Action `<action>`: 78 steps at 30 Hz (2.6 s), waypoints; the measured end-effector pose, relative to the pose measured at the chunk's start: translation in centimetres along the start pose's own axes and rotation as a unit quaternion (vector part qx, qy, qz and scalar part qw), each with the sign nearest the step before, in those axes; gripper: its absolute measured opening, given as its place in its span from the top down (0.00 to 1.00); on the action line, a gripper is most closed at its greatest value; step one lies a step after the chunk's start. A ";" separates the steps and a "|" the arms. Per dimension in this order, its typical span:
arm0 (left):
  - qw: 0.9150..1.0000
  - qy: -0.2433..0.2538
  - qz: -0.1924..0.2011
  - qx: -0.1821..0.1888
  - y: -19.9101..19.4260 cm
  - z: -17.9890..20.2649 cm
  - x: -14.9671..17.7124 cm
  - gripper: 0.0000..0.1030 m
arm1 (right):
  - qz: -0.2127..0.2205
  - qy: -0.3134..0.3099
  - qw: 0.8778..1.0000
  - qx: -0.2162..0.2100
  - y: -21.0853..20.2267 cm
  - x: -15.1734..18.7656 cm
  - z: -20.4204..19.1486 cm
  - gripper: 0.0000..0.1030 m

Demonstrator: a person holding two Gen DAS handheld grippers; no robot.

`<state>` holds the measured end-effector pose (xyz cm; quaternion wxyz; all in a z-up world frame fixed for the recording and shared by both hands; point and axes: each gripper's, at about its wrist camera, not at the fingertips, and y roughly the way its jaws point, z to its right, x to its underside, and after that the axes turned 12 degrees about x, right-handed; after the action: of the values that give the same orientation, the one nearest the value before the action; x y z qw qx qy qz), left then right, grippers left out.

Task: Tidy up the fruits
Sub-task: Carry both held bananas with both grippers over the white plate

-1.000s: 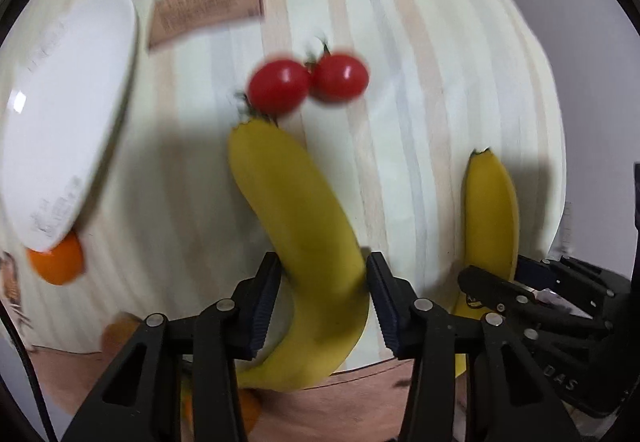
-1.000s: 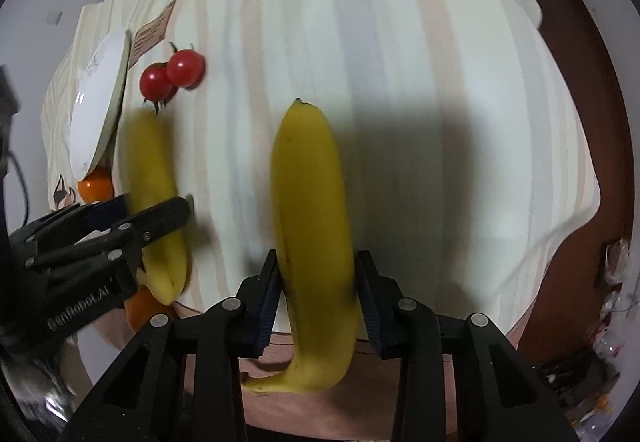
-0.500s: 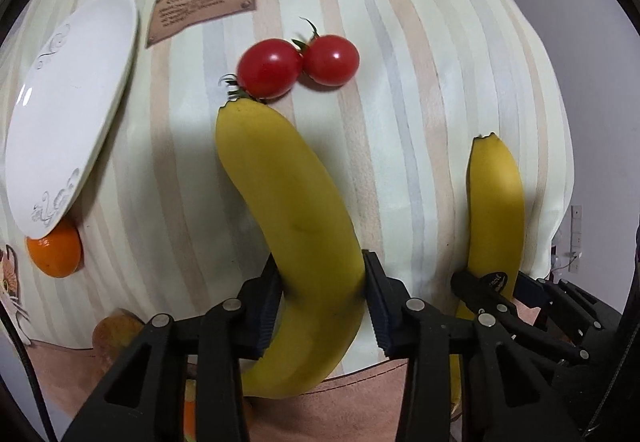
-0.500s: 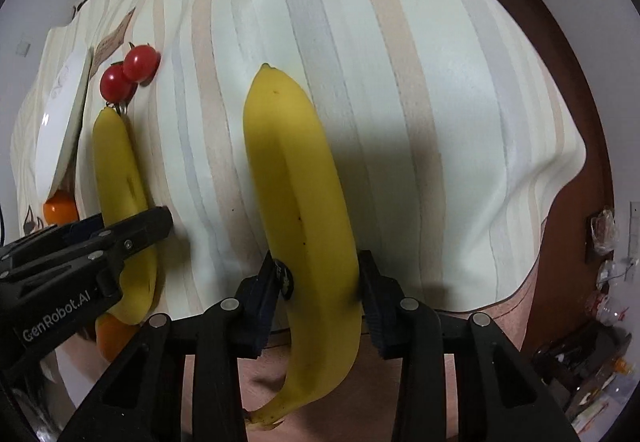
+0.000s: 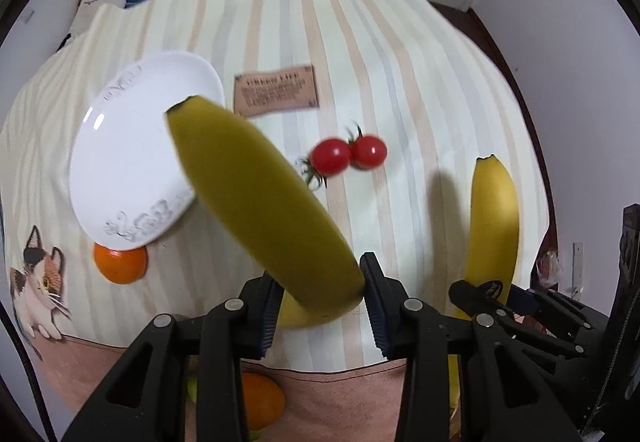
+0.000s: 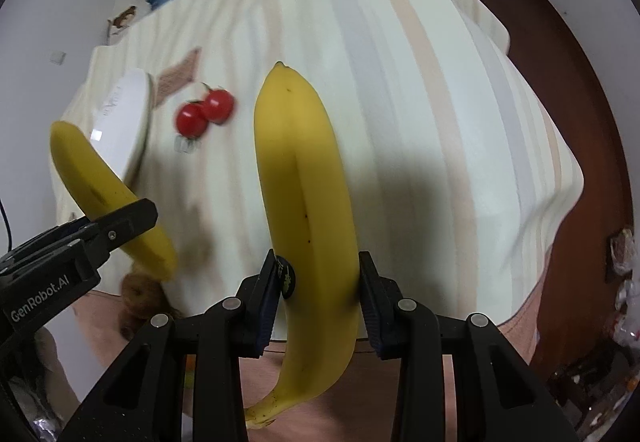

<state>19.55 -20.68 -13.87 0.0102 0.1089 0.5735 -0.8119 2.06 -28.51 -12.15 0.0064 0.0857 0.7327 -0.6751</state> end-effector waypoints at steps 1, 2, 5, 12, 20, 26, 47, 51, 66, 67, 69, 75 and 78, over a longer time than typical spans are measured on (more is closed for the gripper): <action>1.000 0.000 0.005 0.001 -1.5 0.5 1.3 0.67 | 0.003 -0.002 1.000 -0.006 -0.5 -0.2 0.0 0.62; 1.000 -0.002 0.009 0.001 -1.7 0.6 1.6 0.67 | 0.005 -0.004 1.000 -0.011 -1.1 -0.1 0.0 0.62; 1.000 -0.004 0.012 0.002 -1.5 1.7 1.2 0.68 | 0.012 -0.009 1.000 -0.019 -2.1 -2.0 -0.2 0.62; 0.998 -0.019 -0.039 0.037 5.9 1.9 -1.1 0.67 | 0.002 -0.012 1.000 -0.003 -0.5 -3.8 -1.1 0.62; 0.996 -0.027 -0.079 0.037 10.5 0.6 -0.5 0.60 | -0.025 -0.008 0.999 0.022 3.6 -4.4 -0.9 0.62; 0.998 -0.001 -0.061 0.004 9.1 1.3 1.1 0.72 | -0.036 -0.006 0.999 0.026 5.6 -4.4 -1.1 0.62; 0.996 -0.030 0.043 0.076 -11.9 -8.4 4.7 0.72 | 0.025 -0.022 0.998 -0.058 -3.6 -5.3 -4.9 0.63; 0.996 -0.043 0.039 0.068 -14.3 -13.3 4.4 0.72 | 0.032 -0.032 0.997 -0.070 -4.2 -6.9 -9.0 0.63; 0.985 -0.161 -0.019 0.063 -12.9 -30.5 2.8 0.72 | -0.017 0.003 0.999 -0.050 3.5 -11.8 -22.3 0.63; 0.983 -0.170 -0.023 0.067 -12.3 -31.6 2.3 0.72 | -0.023 0.013 0.999 -0.045 4.4 -11.7 -22.4 0.63; 0.981 -0.179 -0.027 0.070 -12.1 -32.6 3.1 0.72 | -0.027 0.027 0.999 -0.032 5.4 -11.5 -22.7 0.63; 0.978 -0.192 -0.036 0.078 -11.7 -34.1 4.6 0.72 | -0.022 0.063 0.998 -0.014 6.3 -9.3 -22.4 0.63; 0.977 -0.192 -0.042 0.077 -11.8 -35.0 6.2 0.72 | -0.023 0.069 0.997 -0.012 6.5 -8.7 -22.5 0.62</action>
<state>17.57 16.71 -15.22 0.0772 -0.0726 0.5004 -0.8593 13.88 -6.76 -15.53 -0.0588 0.1149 0.7412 -0.6588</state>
